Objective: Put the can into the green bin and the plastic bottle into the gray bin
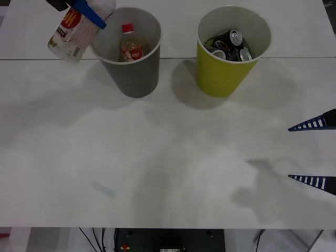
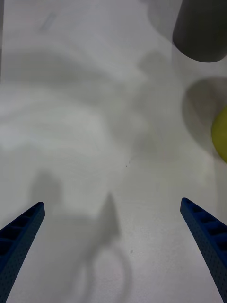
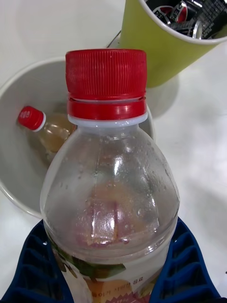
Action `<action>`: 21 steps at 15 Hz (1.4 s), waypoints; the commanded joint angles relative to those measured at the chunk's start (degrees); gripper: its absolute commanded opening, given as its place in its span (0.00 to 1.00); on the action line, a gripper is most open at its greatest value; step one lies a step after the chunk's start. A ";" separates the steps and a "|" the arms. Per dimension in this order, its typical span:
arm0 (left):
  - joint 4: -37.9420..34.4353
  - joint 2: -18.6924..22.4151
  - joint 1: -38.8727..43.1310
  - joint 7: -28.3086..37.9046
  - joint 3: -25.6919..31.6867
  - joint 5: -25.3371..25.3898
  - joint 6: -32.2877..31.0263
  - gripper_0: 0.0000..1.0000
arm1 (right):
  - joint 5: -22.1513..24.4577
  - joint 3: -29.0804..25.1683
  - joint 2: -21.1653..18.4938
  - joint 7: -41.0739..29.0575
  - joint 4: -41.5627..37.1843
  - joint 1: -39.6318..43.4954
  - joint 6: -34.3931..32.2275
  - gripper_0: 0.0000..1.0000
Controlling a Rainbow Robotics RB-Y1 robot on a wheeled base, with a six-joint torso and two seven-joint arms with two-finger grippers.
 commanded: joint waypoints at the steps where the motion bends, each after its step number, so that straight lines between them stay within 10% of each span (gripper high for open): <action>1: 3.94 -3.21 -2.17 0.00 -0.08 -1.74 0.01 0.00 | 0.00 0.00 0.00 0.00 0.00 0.00 0.00 1.00; 18: 14.93 -15.08 -8.50 1.05 -2.98 -12.11 11.35 0.02 | 0.00 0.00 0.00 0.00 0.00 0.00 0.00 1.00; 19: 15.01 -15.16 -8.50 1.14 -2.98 -12.11 11.52 0.21 | 0.00 0.00 0.00 0.00 0.00 0.00 0.00 1.00; 20: 14.93 -15.25 -8.50 1.05 -2.89 -11.93 11.61 0.85 | 0.00 0.00 0.00 0.00 0.00 0.00 0.00 1.00; 21: 14.93 -15.43 -8.50 1.05 -2.89 -11.58 11.61 1.00 | 0.00 0.00 0.00 0.00 0.00 0.00 0.00 1.00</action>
